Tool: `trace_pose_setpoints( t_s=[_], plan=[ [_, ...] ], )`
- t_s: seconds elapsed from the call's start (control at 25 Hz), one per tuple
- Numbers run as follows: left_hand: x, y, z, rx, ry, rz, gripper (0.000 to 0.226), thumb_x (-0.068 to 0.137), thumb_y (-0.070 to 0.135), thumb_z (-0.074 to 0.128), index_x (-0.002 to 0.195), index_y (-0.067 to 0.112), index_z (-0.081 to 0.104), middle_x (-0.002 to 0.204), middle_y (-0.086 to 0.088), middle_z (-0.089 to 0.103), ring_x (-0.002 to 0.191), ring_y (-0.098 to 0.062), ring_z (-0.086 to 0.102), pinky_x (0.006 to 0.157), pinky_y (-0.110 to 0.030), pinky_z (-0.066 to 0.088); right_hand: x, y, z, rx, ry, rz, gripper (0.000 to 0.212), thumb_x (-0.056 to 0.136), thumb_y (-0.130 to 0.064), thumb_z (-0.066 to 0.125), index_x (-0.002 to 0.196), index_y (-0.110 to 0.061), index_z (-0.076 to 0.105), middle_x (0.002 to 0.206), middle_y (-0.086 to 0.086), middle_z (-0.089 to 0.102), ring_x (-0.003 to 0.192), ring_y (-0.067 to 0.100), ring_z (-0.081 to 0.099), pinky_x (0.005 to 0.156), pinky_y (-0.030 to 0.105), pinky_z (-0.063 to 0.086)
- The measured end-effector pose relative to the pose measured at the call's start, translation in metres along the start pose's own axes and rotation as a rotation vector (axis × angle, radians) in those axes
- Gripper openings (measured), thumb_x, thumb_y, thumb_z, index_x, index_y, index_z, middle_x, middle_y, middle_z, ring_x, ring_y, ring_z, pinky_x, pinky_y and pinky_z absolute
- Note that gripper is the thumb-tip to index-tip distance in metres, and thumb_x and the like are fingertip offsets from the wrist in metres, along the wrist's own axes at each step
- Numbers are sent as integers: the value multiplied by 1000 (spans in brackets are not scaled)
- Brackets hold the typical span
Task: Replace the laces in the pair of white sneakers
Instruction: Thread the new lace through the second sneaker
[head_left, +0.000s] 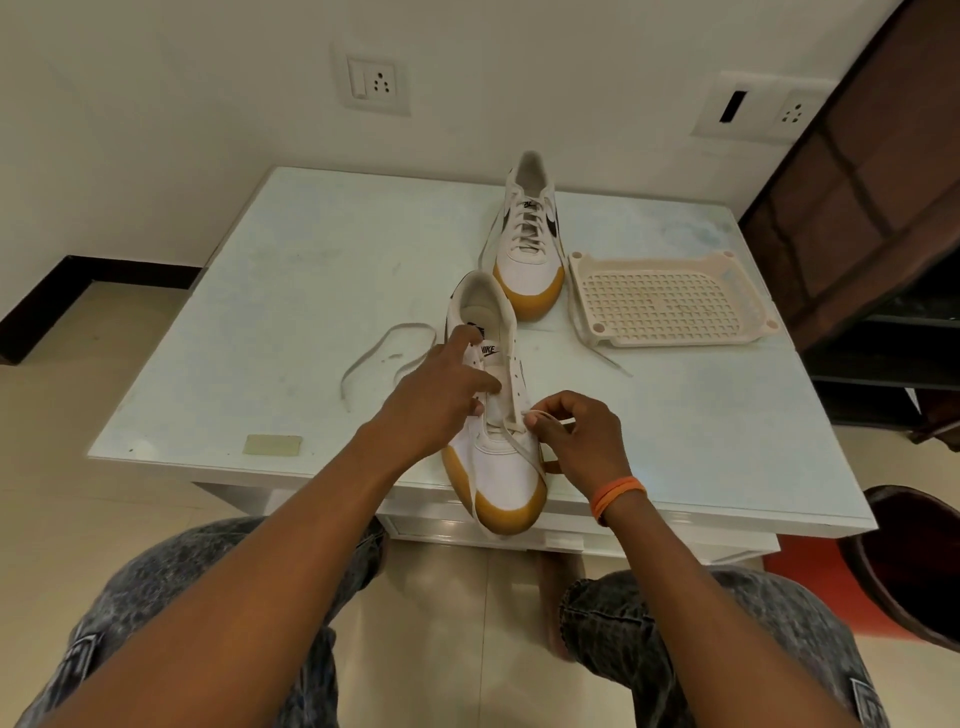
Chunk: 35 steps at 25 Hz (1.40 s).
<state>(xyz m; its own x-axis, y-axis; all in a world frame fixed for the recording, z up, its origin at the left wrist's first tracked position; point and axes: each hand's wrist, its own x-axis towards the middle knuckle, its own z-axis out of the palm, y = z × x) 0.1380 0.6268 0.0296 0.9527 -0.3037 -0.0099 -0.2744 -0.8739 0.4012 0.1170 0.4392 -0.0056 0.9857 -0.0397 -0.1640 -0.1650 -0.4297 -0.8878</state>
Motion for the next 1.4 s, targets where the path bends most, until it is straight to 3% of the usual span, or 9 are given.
trace_pose_setpoints(
  t_s=[0.16,0.36,0.56,0.76,0.92,1.04,1.16,1.24,1.4],
  plan=[
    [5,1,-3,-27,28,-2,27,80,9,77,105,18,74,145,0,34,119,-22,54,86,-17,43,6,-6,-14,238,16,148,8,87,-13,68,86,-5,68,84,13,69,82,29,70,59,37,60],
    [8,1,-3,-67,8,-53,20,78,4,78,95,14,76,139,3,35,109,-20,58,79,-14,43,14,-3,-36,528,280,272,6,89,-11,66,93,-6,69,97,18,67,94,31,67,60,38,59],
    [10,4,-5,-98,-9,-88,22,78,1,78,95,14,74,137,4,34,99,-17,62,74,-12,41,5,-5,0,362,194,396,87,70,-27,86,139,-19,33,138,9,28,114,28,46,54,27,55],
    [0,7,-5,-35,-21,-69,25,81,10,77,102,18,68,146,2,28,100,-18,59,79,-16,42,-10,-1,-15,205,67,366,30,77,-27,79,80,-2,63,92,14,59,90,30,63,59,40,61],
    [3,10,-5,-43,-8,-89,23,80,10,78,99,18,70,145,2,29,85,-11,54,77,-16,44,-35,23,-12,-229,-20,179,20,71,-36,83,72,-17,75,85,5,67,83,18,63,76,37,55],
    [2,13,-1,-11,-8,-76,22,79,12,78,99,19,70,147,1,30,81,-8,51,75,-15,44,-36,28,-11,-395,60,78,23,71,-38,83,63,-20,71,90,8,60,84,14,57,74,25,41],
    [2,12,2,10,-11,-82,23,79,14,79,99,19,68,149,1,30,74,-5,51,71,-13,40,-42,16,-12,-400,-76,108,41,86,-32,71,50,-17,58,64,2,53,59,7,50,63,20,37],
    [4,10,3,-11,-5,-108,27,79,13,78,101,19,65,147,3,32,63,-3,49,64,-9,37,-44,6,-17,-348,-256,232,47,95,-32,57,53,-12,50,56,2,46,54,10,42,57,21,34],
    [7,9,5,-118,-8,-143,34,83,9,72,114,17,59,142,9,38,57,1,46,49,-3,29,-45,-13,-25,-78,-411,479,35,99,-40,47,88,-9,61,92,16,65,85,19,59,68,31,48]
  ],
)
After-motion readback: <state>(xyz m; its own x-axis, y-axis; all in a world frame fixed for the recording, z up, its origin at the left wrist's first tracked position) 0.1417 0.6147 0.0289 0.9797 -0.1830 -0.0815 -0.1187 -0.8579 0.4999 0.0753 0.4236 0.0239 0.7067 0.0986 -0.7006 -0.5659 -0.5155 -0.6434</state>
